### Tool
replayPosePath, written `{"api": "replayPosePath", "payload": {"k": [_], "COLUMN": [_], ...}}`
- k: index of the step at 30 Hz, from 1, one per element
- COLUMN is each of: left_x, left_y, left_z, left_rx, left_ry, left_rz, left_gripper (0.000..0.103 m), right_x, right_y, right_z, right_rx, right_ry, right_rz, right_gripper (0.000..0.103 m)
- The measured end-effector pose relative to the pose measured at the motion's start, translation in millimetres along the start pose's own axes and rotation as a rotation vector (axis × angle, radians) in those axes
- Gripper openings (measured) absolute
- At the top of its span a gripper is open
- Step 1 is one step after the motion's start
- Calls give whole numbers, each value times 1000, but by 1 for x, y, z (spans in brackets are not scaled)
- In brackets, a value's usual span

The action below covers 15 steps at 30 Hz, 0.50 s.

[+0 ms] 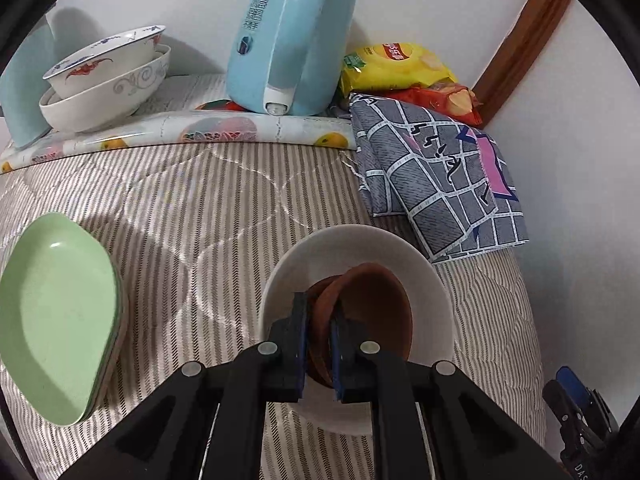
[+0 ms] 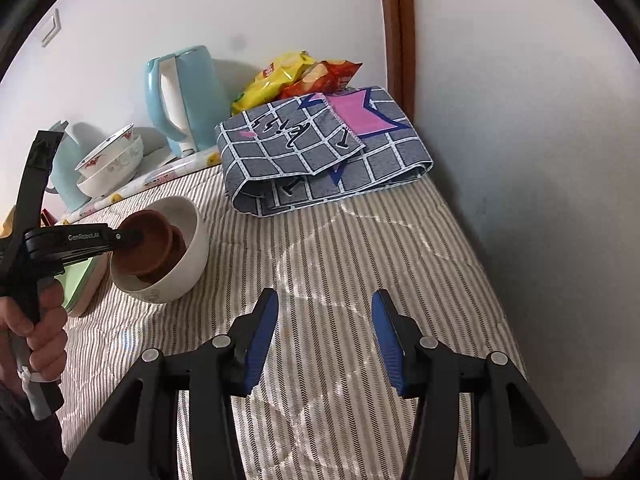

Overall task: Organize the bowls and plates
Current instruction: 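Lower the held clay dish into the white bowl with the left tool and open it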

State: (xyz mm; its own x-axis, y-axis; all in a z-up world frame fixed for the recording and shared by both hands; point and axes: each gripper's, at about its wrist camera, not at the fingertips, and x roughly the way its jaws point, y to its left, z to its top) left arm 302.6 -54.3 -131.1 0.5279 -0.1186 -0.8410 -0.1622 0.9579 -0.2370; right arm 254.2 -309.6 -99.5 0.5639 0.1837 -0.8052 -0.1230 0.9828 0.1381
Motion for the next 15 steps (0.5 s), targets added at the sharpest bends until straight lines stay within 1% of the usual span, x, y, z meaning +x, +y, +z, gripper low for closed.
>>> {"api": "replayPosePath", "payload": {"k": [3, 7, 15], "left_x": [5, 7, 9], "left_y": [1, 5, 0], "left_z": [0, 0, -1], "left_rx": [-8, -29, -13], "left_ry": [12, 14, 19], "left_rz": [2, -18, -41], "left_gripper": [10, 10, 11], "right_x": [1, 0, -3], "right_y": [0, -3, 6], "right_z": [0, -1, -1], "right_rx": [7, 34, 32], "right_ry": [6, 12, 14], "right_rz": [6, 42, 50], "right_gripper": [48, 48, 48]}}
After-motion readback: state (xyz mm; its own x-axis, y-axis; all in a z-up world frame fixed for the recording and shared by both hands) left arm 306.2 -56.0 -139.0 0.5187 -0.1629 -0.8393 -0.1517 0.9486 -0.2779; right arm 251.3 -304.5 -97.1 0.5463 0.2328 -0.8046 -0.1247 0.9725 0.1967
